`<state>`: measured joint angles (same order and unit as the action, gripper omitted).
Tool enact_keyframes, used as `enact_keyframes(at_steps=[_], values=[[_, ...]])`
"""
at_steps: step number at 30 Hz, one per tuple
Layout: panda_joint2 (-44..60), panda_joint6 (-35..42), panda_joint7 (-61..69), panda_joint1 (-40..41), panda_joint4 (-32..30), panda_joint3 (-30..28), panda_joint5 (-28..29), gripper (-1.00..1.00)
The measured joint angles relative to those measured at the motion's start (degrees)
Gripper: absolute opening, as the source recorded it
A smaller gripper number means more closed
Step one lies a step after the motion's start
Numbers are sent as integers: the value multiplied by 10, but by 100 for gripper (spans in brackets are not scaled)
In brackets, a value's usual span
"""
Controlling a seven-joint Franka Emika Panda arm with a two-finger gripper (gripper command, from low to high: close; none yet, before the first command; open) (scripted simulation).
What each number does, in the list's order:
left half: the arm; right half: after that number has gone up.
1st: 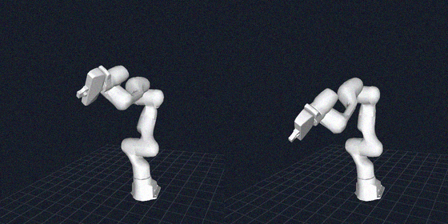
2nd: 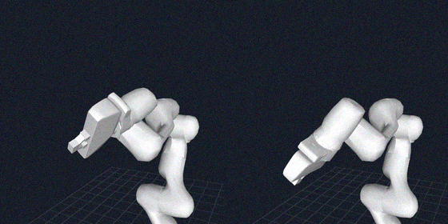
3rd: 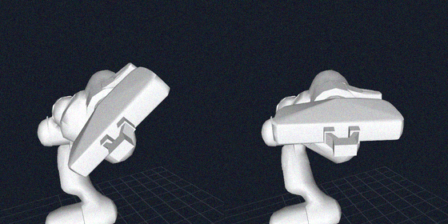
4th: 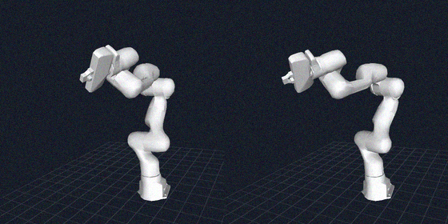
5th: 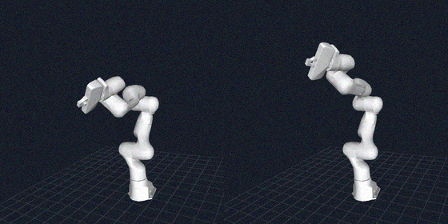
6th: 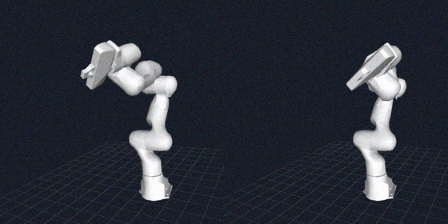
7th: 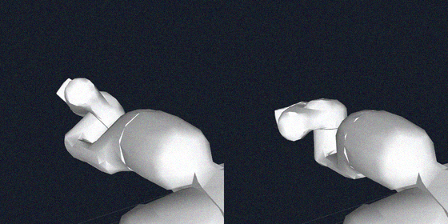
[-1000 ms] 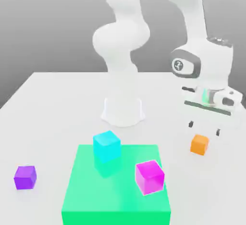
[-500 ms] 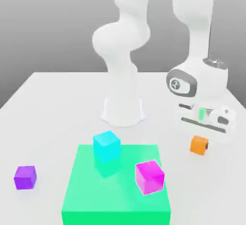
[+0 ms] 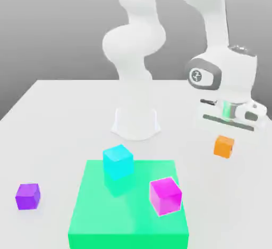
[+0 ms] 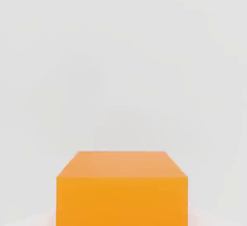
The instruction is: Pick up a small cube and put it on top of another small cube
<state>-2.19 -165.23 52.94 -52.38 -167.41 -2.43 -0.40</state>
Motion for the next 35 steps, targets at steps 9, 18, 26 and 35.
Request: enact_keyframes(at_steps=[9, 18, 26, 35], values=[[-152, 186, 243, 108, 44, -135, 60, -100], [-276, 345, 461, 269, 88, -272, 192, -100], [-190, 229, 501, 271, 58, -333, 208, 100], [-235, 290, 496, 278, 74, -316, 208, 100]])
